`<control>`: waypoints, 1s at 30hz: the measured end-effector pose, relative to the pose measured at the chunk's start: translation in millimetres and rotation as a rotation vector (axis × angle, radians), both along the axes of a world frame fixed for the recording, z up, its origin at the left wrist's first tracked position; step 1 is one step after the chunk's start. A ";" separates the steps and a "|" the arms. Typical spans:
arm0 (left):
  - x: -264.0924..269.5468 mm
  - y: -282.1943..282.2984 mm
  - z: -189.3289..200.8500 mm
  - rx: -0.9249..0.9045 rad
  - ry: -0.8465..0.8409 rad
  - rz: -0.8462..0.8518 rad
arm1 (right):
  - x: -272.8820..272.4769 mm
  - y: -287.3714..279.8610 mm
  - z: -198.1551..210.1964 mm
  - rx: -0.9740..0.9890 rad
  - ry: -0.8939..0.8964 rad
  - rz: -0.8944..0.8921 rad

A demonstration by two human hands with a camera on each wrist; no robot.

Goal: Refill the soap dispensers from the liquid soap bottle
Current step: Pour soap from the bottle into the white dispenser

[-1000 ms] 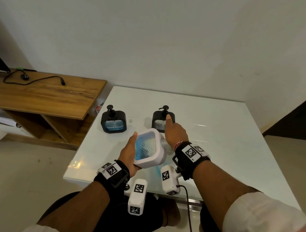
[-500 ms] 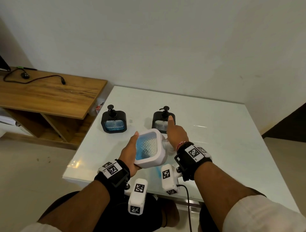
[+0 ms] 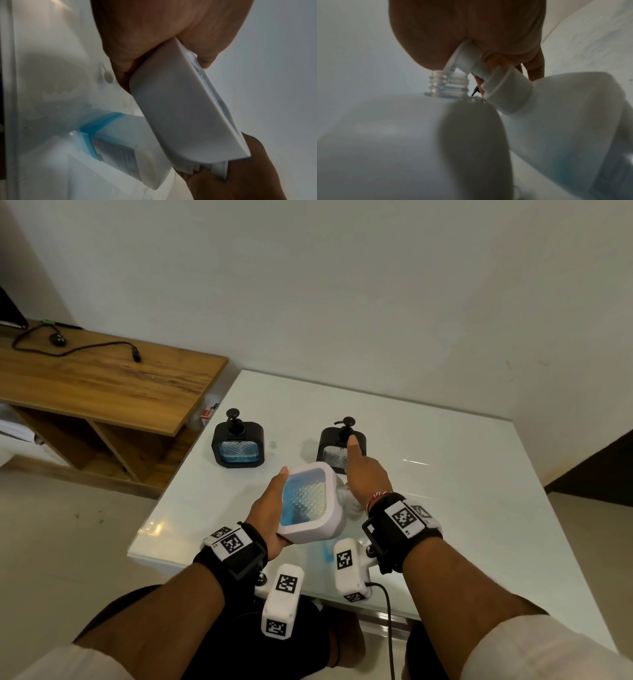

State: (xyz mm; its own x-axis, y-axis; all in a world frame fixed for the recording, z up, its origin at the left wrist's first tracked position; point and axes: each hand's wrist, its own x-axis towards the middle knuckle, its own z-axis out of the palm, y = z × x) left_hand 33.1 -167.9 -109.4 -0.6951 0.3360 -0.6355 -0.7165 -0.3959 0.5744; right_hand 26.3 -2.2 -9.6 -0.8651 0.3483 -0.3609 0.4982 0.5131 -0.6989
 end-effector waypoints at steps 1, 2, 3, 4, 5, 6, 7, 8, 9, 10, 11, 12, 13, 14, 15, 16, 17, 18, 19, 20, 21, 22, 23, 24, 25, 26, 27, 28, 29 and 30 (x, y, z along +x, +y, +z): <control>-0.5 -1.7 -0.3 0.005 -0.006 0.003 | 0.0 -2.5 0.4 -0.016 0.014 0.002; -1.1 -2.0 0.8 0.012 -0.007 0.002 | 0.2 -3.6 1.3 -0.025 0.025 0.002; -1.9 -2.4 1.9 0.008 -0.006 -0.002 | 0.1 -4.5 1.7 -0.023 0.032 0.006; -2.5 -2.6 2.6 0.003 -0.006 -0.003 | 0.3 -4.8 1.9 -0.015 0.033 0.007; -3.7 -2.6 3.6 -0.005 -0.005 0.001 | 1.1 -4.5 2.1 -0.002 0.031 0.009; -4.2 -2.3 3.8 -0.014 -0.005 0.006 | 2.1 -3.9 2.1 0.011 0.022 0.014; -4.3 -1.6 5.4 -0.031 0.003 0.004 | 3.5 -3.1 2.4 0.028 0.009 0.024; -3.2 -0.6 6.7 -0.039 0.011 -0.005 | 5.7 -2.4 3.0 0.043 -0.001 0.037; -2.1 0.3 6.4 -0.049 0.011 -0.009 | 7.2 -1.5 3.6 0.050 0.001 0.046; -1.8 1.5 6.8 -0.053 0.013 -0.013 | 7.8 -1.2 4.1 0.051 0.008 0.047; -1.5 2.7 6.8 -0.057 0.018 -0.012 | 7.7 -0.4 4.1 0.046 0.016 0.044; -0.8 2.4 6.6 -0.061 0.016 -0.011 | 7.5 -0.5 3.6 0.031 0.023 0.042; -0.1 1.7 7.9 -0.067 0.012 -0.009 | 7.0 -1.6 4.4 0.016 0.031 0.045; 0.1 0.7 8.1 -0.067 0.007 -0.005 | 7.0 -2.9 5.1 0.001 0.038 0.058; -0.4 -0.2 8.2 -0.059 0.000 0.002 | 6.9 -4.8 5.7 -0.022 0.036 0.081; -1.1 -1.3 9.1 -0.057 0.001 0.004 | 6.7 -7.2 6.3 -0.058 0.034 0.083; -1.6 -1.2 10.5 -0.056 0.005 0.004 | 6.9 -6.7 5.5 -0.068 0.043 0.078; -2.0 -0.5 11.7 -0.063 0.011 0.002 | 6.9 -6.0 4.8 -0.063 0.040 0.071; -2.8 0.6 13.3 -0.068 0.015 -0.001 | 6.3 -4.8 4.7 -0.055 0.037 0.057; -3.6 0.9 13.3 -0.073 0.013 -0.004 | 6.7 -3.7 4.9 -0.040 0.033 0.042; -3.0 1.4 13.8 -0.077 0.006 -0.006 | 7.4 -3.2 3.9 -0.019 0.021 0.039; -3.1 1.8 12.5 -0.086 0.006 -0.003 | 8.1 -3.1 4.2 0.004 0.003 0.055; -2.3 1.8 12.1 -0.092 0.011 0.000 | 8.6 -2.9 3.6 0.024 -0.005 0.069; -2.0 2.0 11.1 -0.090 0.016 -0.002 | 9.0 -2.1 3.1 0.026 -0.006 0.066; -1.9 2.0 9.4 -0.079 0.018 0.000 | 9.5 -2.2 3.4 0.008 -0.007 0.055; -1.7 1.9 7.7 -0.070 0.019 0.002 | 9.5 -2.6 3.6 -0.005 -0.001 0.049; -0.9 1.4 7.9 -0.068 0.018 0.002 | 9.0 -2.7 3.3 -0.017 0.007 0.046; -0.9 0.6 8.8 -0.073 0.016 0.007 | 8.3 -4.2 3.4 -0.028 0.014 0.046; -1.1 -0.2 9.6 -0.068 0.010 0.017 | 8.2 -5.6 3.9 -0.035 0.018 0.055; -1.9 -1.0 9.1 -0.066 0.008 0.022 | 8.0 -6.5 4.3 -0.041 0.025 0.065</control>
